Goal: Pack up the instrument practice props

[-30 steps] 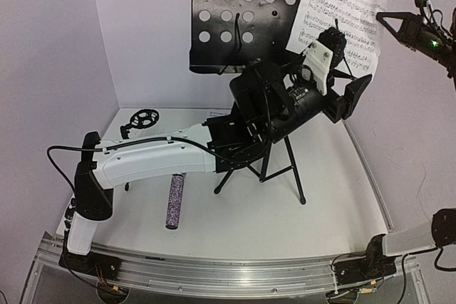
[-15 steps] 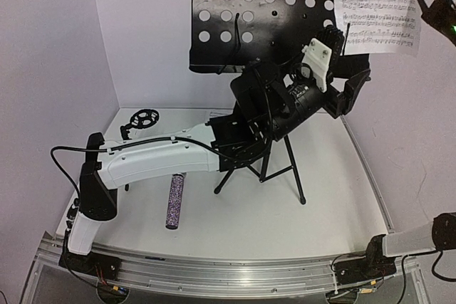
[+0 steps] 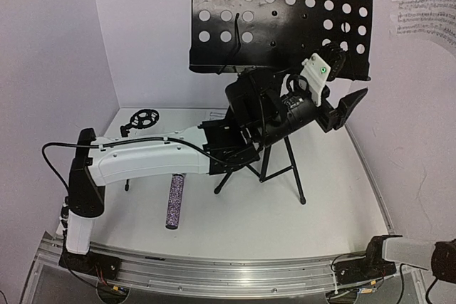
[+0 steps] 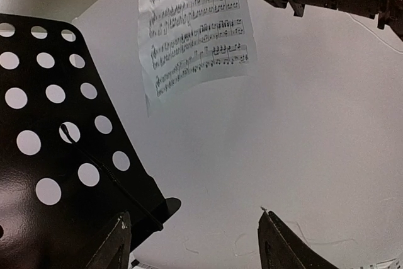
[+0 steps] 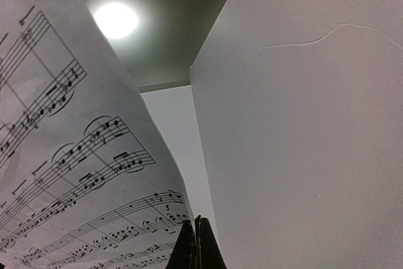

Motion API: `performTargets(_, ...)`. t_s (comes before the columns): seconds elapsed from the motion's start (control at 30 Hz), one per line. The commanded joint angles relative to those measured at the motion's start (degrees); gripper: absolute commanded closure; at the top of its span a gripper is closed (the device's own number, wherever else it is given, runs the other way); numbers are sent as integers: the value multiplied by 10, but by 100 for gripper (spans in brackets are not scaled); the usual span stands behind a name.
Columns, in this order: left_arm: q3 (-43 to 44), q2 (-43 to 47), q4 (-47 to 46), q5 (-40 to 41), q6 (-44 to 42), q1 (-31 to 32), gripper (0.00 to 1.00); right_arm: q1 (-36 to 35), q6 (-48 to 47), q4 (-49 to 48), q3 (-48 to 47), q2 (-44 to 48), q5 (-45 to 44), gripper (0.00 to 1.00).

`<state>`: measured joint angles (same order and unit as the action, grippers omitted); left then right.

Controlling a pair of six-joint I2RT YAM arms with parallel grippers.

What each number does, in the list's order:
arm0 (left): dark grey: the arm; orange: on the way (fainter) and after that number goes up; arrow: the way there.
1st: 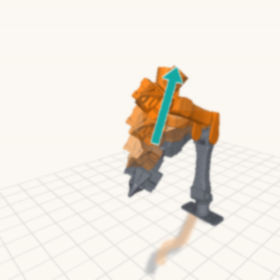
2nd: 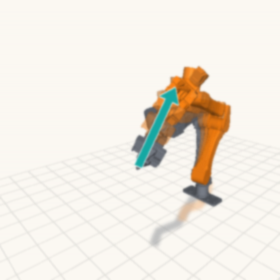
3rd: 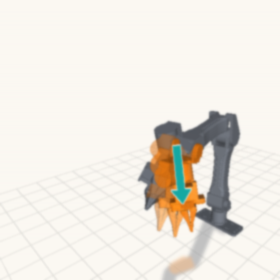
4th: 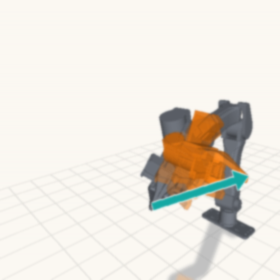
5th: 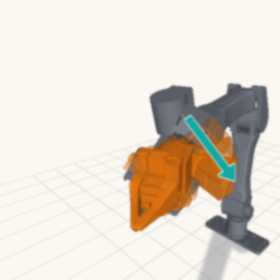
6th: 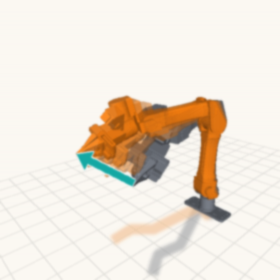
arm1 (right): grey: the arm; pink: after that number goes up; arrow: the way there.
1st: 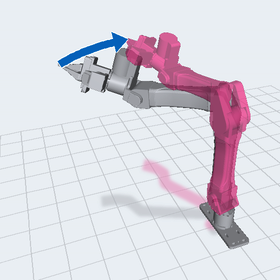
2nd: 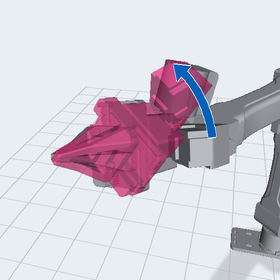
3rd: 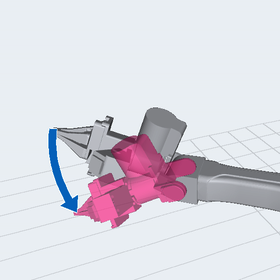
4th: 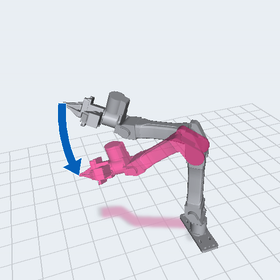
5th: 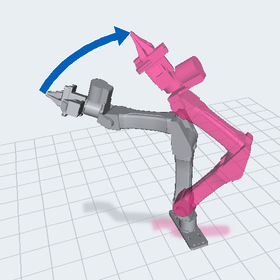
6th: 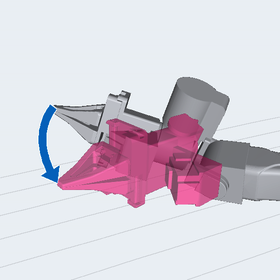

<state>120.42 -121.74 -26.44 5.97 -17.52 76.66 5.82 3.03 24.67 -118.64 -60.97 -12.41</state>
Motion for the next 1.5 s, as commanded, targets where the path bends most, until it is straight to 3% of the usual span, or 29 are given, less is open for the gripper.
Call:
performTargets(0.0,-53,97,-21,-75,-29,0,31,1,-52,-7,116,28,-67,100)
performTargets(0.33,-239,249,15,-180,-94,1,27,1,-75,39,257,39,-112,100)
performTargets(0.47,-307,309,40,-168,-120,1,25,1,-63,64,293,26,-109,100)
performTargets(0.83,-522,476,120,-84,-143,-22,22,1,52,89,396,-54,23,100)
performTargets(1.1,-643,560,167,-88,-53,-80,23,1,91,100,433,-44,165,100)
performTargets(1.3,-653,568,207,-173,18,-107,24,1,150,305,386,35,237,100)
performTargets(1.47,-639,536,232,-245,86,-107,27,1,209,496,321,68,376,100)
